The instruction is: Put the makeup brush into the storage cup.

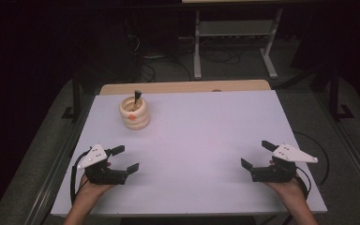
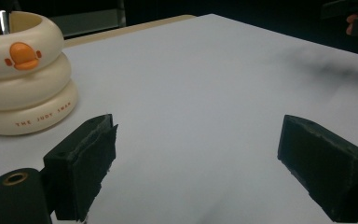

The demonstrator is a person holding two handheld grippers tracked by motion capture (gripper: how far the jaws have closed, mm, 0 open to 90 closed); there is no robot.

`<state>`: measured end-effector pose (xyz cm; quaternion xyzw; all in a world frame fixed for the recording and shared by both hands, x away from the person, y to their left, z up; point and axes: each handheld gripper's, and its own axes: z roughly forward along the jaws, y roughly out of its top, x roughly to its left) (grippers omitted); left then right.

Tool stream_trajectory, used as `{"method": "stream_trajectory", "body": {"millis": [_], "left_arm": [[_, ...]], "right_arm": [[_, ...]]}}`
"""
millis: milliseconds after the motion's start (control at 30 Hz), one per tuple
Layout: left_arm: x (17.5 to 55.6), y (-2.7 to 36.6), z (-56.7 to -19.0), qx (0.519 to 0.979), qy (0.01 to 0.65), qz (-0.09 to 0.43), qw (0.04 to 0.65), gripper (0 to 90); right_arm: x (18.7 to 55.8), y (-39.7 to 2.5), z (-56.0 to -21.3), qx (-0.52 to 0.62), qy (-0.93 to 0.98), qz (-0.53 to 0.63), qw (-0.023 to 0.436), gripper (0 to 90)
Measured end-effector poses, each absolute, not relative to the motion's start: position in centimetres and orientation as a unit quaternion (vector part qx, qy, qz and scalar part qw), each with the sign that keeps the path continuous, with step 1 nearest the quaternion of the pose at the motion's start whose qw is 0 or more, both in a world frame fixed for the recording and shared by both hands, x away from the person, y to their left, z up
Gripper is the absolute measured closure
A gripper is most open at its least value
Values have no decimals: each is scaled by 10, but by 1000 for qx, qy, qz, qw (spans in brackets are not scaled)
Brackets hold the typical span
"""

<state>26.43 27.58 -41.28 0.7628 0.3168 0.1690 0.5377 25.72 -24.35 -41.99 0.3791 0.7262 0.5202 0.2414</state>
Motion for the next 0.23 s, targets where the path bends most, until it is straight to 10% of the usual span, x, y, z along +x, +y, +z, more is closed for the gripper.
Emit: {"method": "stream_trajectory", "body": {"millis": [233], "left_arm": [[265, 276, -414, 763, 315, 167, 539, 108]], "right_arm": [[257, -243, -420, 378, 726, 520, 243, 0]]}}
